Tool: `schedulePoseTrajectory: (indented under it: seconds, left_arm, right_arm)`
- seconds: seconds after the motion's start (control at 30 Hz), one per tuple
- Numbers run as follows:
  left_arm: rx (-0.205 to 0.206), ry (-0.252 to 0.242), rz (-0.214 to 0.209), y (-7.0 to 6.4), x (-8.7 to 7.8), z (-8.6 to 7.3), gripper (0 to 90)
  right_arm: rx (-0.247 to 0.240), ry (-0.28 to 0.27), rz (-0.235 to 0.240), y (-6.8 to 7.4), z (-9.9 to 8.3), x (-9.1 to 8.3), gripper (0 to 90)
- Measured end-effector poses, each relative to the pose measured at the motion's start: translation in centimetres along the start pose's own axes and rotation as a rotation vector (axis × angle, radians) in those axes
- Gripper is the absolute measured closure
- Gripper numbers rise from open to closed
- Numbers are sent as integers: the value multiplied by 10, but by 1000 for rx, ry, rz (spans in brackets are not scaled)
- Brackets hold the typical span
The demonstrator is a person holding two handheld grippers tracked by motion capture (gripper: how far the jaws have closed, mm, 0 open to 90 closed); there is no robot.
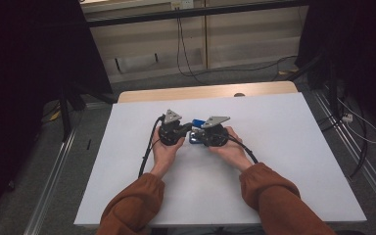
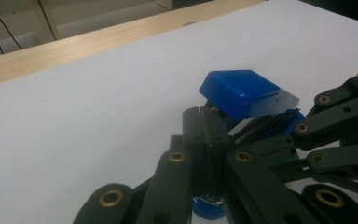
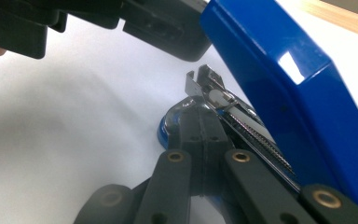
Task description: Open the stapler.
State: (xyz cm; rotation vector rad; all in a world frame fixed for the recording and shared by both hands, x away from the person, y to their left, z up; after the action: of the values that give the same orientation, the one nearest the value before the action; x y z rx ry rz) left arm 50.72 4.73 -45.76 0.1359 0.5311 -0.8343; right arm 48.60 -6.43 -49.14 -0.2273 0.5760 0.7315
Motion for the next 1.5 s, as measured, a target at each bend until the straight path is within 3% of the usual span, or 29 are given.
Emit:
schedulePoseTrajectory:
  seconds: [0.43,0.5,0.83,1.0,1.5]
  left_arm:
    - [-12,-18,-3,-3,-1,6,900]
    - [6,-12,-2,-4,-2,7,900]
    - [6,-28,-15,-5,-1,11,900]
    - [2,-28,-17,-4,-1,11,900]
    - [-1,-29,-12,-4,0,11,900]
  right_arm:
    - [16,-7,7,0,0,1,900]
    - [16,-10,7,0,0,1,900]
    - [12,-2,-3,0,0,-1,900]
    - [16,-28,-6,-1,5,-7,900]
    - [22,-104,-108,-2,11,-12,900]
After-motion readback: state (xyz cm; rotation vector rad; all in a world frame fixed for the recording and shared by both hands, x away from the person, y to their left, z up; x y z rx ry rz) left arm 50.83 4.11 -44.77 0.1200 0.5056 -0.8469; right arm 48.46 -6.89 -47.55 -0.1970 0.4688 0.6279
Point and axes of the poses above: each handheld gripper's, and its own axes: x roughly forward along the jaws, z roughly out of its top, y roughly to its left, the point moved 6 cm from there along x, roughly forward along the jaws, and after that the axes turned 2 degrees about -z, right-handed, at the moved point
